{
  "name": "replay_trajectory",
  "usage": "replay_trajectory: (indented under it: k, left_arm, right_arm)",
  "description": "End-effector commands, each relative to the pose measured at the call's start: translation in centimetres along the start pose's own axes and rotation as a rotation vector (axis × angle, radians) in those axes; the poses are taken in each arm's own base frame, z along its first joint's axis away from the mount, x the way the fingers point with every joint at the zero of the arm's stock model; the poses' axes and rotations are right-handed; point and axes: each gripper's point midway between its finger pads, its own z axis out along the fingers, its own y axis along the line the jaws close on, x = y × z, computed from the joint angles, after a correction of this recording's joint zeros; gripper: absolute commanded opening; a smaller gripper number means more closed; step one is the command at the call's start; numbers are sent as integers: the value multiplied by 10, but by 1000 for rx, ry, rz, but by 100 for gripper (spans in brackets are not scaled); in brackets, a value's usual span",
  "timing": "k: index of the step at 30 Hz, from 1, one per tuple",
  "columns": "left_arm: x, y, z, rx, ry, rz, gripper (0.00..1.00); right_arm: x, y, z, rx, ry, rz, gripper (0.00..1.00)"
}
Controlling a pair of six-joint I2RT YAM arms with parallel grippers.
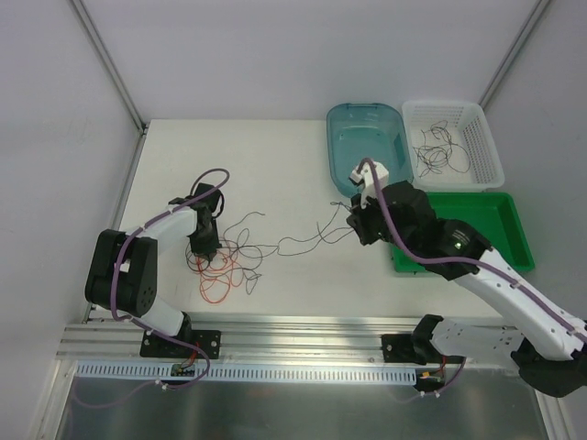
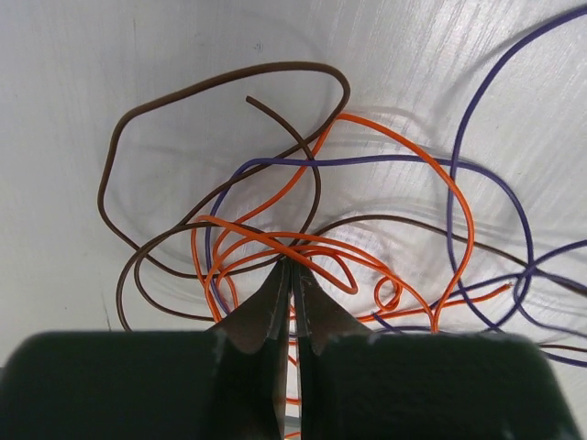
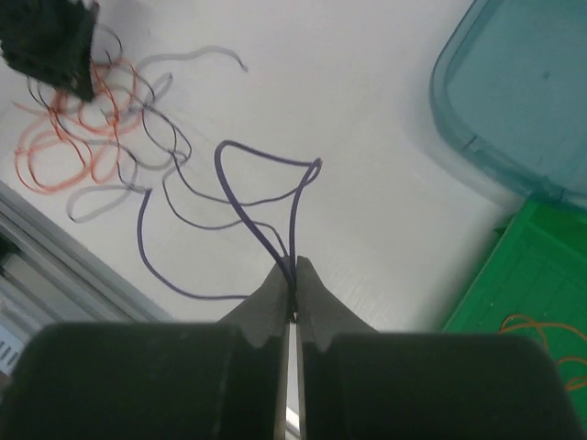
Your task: Untangle the cables
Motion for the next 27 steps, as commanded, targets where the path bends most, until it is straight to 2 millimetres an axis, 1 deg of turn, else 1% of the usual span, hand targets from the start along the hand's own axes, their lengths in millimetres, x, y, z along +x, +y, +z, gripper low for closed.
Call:
replay_trajectory:
  k: [1, 2, 3, 4, 5, 6, 7, 9, 10, 12, 13, 14, 16, 17, 19, 20, 22, 23, 24, 25, 26, 27]
  left_arm:
    - [-6, -2, -8, 27, -11, -1, 0]
    - [-6, -3, -8, 31, -11, 0, 0]
    - [-6, -3, -9, 31, -12, 3, 0]
    - [-7, -3, -10, 34, -18, 5, 0]
    - [-7, -3, -10, 34, -19, 2, 0]
    - [-9, -3, -13, 38, -34, 2, 0]
    - [-12, -1, -15, 29, -48, -1, 0]
    - [-14, 3, -18, 16, -72, -6, 0]
    - [-15, 7, -19, -6, -87, -12, 0]
    - [-17, 14, -22, -39, -110, -18, 0]
    - [-19, 17, -22, -53, -118, -22, 0]
    - [-22, 24, -24, -90, -141, -28, 0]
    - [-23, 31, -26, -129, -151, -39, 0]
    - [-25, 36, -27, -155, -162, -43, 0]
    - [-24, 39, -28, -174, -161, -46, 0]
    - [-26, 39, -30, -175, -166, -47, 0]
    - [-27, 39, -33, -170, -176, -54, 0]
    - [-29, 37, -38, -151, -193, -61, 0]
    - [-29, 30, -41, -106, -193, -69, 0]
    - [-28, 24, -44, -67, -195, -76, 0]
    - [-30, 18, -53, -23, -217, -81, 0]
    - [-31, 11, -59, 19, -229, -72, 0]
  right_arm:
    - [46, 12, 29, -33, 141, 30, 1]
    - [57, 15, 35, -37, 175, 40, 1]
    - [75, 15, 44, -27, 228, 43, 1]
    - [85, 14, 48, -9, 256, 62, 1]
    - [92, 9, 50, 25, 274, 72, 1]
    - [103, 5, 52, 49, 306, 71, 1]
    - [111, -1, 51, 89, 335, 111, 1]
    - [118, -21, 46, 187, 347, 127, 1]
    - [119, -33, 36, 223, 347, 147, 1]
    - [118, -52, 23, 300, 337, 182, 1]
    - [111, -59, 15, 323, 310, 193, 1]
    - [102, -69, 3, 360, 266, 201, 1]
    - [92, -82, -14, 400, 235, 211, 1]
    - [77, -86, -26, 409, 179, 216, 1]
    - [66, -89, -38, 410, 143, 202, 1]
    - [56, -83, -42, 364, 116, 204, 1]
    - [46, -69, -39, 274, 80, 204, 1]
    - [47, -50, -33, 167, 93, 214, 2]
    - [48, -39, -21, 108, 108, 215, 2]
    - [53, -28, -12, 54, 131, 218, 2]
    - [58, -9, -4, -41, 164, 235, 3]
    - [68, 1, 10, -88, 189, 244, 5]
